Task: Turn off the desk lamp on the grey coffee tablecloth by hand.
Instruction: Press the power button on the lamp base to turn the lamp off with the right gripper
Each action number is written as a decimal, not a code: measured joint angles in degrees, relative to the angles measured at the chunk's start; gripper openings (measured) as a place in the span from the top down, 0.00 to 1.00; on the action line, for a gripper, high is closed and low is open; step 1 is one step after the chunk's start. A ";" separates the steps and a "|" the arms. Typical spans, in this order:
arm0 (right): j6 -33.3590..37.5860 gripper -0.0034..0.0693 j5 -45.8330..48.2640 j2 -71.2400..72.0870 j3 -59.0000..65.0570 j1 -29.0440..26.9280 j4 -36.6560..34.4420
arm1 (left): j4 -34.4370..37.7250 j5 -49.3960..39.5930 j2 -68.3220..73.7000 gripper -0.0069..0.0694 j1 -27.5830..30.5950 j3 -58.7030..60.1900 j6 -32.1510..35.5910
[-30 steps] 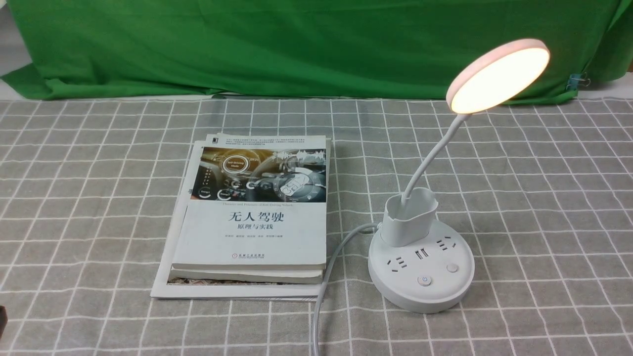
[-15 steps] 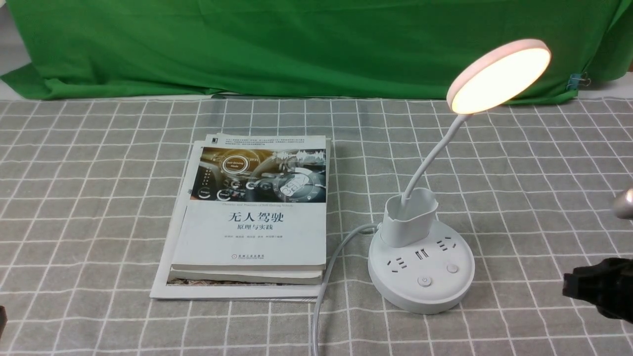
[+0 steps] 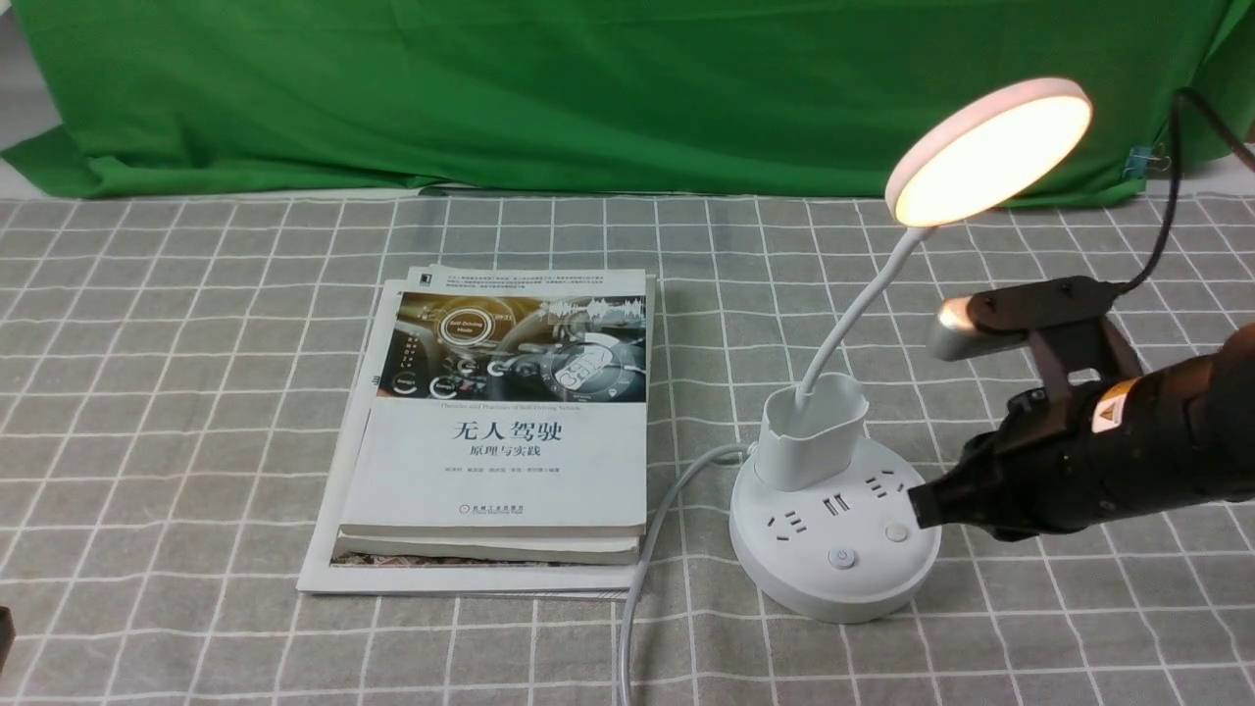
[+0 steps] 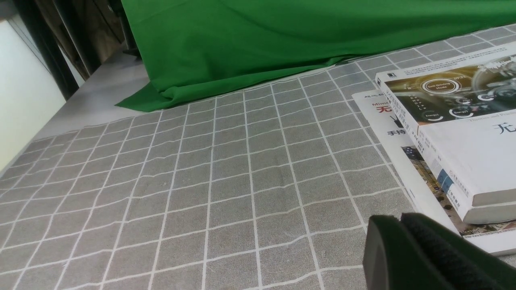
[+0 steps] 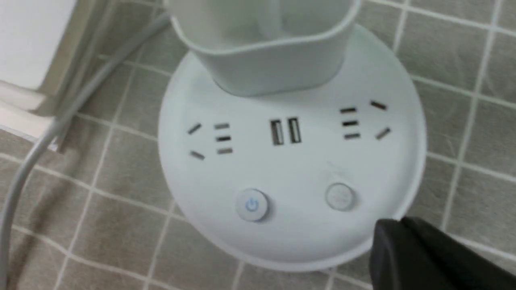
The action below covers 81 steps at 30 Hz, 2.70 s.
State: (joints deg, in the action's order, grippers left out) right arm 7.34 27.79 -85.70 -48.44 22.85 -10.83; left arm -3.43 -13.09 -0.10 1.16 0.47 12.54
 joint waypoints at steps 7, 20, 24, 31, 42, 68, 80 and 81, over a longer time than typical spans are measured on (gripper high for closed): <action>0.07 0.90 -1.64 -5.50 -1.17 0.85 0.00 | 0.00 0.00 0.00 0.88 0.00 0.00 0.00; 0.07 0.90 -5.08 -7.68 -1.45 0.89 0.00 | 0.00 0.00 0.00 0.88 0.00 0.00 0.01; -0.10 0.90 -4.99 -9.46 -1.53 0.89 0.00 | 0.00 0.00 0.00 0.88 0.00 0.00 0.01; -0.11 0.90 -4.62 -10.42 -2.11 0.89 -0.06 | -0.05 0.00 0.00 0.88 0.00 0.00 0.01; -0.11 0.89 -4.96 -10.46 -2.11 0.89 -0.24 | -0.05 0.00 0.00 0.88 0.00 0.00 0.01; -0.22 0.88 -5.37 -6.68 -2.02 0.89 -0.25 | -0.21 0.00 0.00 0.88 0.00 0.00 0.02; -1.63 0.88 -4.78 -10.41 -2.02 0.89 -1.21 | -0.21 0.00 0.00 0.88 0.00 0.00 0.02; -1.63 0.88 -4.77 -10.54 -2.09 0.89 -1.33 | -0.21 0.00 0.00 0.88 0.00 0.00 -0.02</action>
State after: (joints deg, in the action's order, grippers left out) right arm 5.71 23.02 -96.24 -50.54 23.73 -12.16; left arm -3.64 -13.09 -0.10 1.16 0.47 12.52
